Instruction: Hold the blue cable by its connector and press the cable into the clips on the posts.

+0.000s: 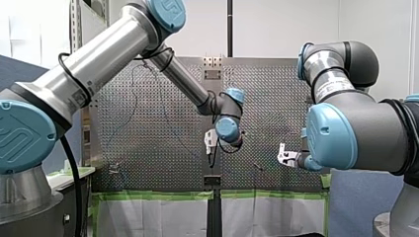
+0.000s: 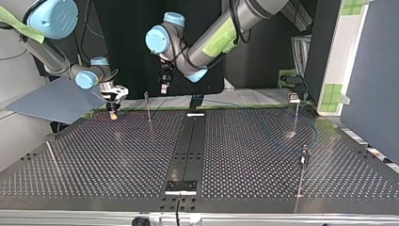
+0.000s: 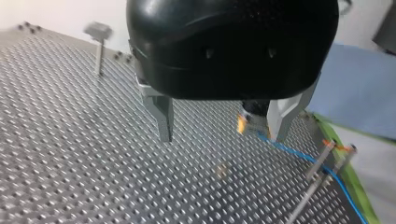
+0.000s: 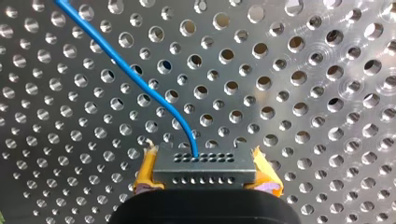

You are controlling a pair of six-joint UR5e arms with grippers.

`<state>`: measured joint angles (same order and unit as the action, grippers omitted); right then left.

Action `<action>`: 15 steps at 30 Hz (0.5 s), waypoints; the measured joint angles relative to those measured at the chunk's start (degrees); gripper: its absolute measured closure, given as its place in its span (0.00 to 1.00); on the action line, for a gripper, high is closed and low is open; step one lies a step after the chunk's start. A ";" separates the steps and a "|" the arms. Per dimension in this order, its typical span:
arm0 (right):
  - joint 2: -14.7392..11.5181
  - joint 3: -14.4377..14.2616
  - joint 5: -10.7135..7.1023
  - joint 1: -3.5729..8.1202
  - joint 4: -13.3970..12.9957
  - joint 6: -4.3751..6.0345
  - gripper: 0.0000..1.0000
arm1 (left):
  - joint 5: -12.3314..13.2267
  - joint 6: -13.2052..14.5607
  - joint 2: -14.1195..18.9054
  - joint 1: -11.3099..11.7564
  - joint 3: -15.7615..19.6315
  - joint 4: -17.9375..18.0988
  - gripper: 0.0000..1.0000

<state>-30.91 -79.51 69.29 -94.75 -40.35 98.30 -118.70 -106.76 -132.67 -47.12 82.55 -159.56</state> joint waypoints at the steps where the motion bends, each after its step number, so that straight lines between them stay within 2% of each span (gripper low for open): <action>1: 0.00 0.00 -0.01 0.00 0.00 0.00 1.00 | 0.40 -0.39 0.44 0.01 0.45 0.34 0.00; 5: 0.00 0.00 -0.02 -0.02 -0.01 0.02 1.00 | 2.53 -2.13 2.59 0.03 2.61 2.36 0.00; 11: 0.00 0.00 -0.03 -0.08 -0.13 0.06 1.00 | 5.27 -2.87 5.72 0.05 5.72 5.48 0.00; 15: 0.00 0.01 -0.03 -0.11 -0.17 0.07 1.00 | 5.82 -3.79 7.92 -0.02 7.94 7.67 0.00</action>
<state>-30.91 -79.50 69.27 -94.86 -40.52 98.36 -112.88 -110.55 -124.74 -47.14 90.49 -151.89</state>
